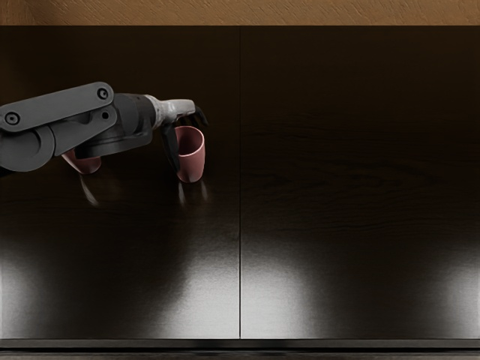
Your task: Pick up cup and place in cup with left hand
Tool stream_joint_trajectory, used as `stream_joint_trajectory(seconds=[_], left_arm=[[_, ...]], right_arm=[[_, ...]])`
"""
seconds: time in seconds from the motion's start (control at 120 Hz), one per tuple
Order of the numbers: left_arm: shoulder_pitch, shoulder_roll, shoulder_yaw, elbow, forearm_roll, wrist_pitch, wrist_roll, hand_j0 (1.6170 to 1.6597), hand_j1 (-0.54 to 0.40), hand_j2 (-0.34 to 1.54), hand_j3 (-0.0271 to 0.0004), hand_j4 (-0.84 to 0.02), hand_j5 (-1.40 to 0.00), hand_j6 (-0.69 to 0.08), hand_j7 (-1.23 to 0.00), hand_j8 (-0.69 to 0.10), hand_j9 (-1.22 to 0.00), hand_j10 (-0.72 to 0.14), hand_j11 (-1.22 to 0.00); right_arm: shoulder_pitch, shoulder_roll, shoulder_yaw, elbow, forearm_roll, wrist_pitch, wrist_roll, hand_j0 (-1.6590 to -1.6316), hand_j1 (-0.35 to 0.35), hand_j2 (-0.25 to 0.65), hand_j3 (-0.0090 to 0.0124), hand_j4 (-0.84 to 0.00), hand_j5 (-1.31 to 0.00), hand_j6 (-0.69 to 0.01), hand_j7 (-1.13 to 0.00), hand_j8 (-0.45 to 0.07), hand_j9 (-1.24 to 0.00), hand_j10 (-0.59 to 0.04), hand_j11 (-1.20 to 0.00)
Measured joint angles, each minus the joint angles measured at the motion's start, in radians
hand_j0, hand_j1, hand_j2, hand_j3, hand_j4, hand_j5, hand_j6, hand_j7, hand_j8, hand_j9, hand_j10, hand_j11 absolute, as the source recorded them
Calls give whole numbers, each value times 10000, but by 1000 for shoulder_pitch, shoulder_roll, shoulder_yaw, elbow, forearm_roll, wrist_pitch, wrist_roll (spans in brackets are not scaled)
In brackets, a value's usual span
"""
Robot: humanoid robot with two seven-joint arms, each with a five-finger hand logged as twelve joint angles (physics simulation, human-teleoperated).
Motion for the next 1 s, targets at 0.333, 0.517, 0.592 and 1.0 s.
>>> stream_joint_trajectory(seconds=[0.333,0.517,0.592,1.0], left_arm=[[4,-8,4,1,1,0,0,16579,-1472,1182,0,-3856,-4960,-3431,-4982,-3159,-4995,-3830,-4987],[0,-8,15,1,3,1,0,16570,-1441,1256,0,-4281,-5278,-3242,-5447,-2880,-5439,-4180,-5429],[-1,-8,21,1,7,-4,1,16562,-1940,2143,0,-4564,-5345,-2586,-5653,-2679,-5667,-3973,-5657],[-33,23,20,-14,-15,-33,0,16547,-1253,1251,0,-4547,-6412,-2616,-6470,-2333,-6519,-4055,-6426]], right_arm=[[0,0,0,0,0,0,0,-16581,-3160,-55,0,-277,-358,-277,-358,-277,-358,-276,-358],[0,0,0,0,0,0,0,-16581,-3161,-55,0,-277,-358,-278,-358,-277,-358,-276,-358],[0,0,0,0,0,0,0,-16581,-3161,-55,0,-277,-358,-277,-358,-276,-358,-276,-358],[0,0,0,0,0,0,0,-16581,-3160,-55,0,-276,-358,-277,-358,-276,-358,-276,-358]])
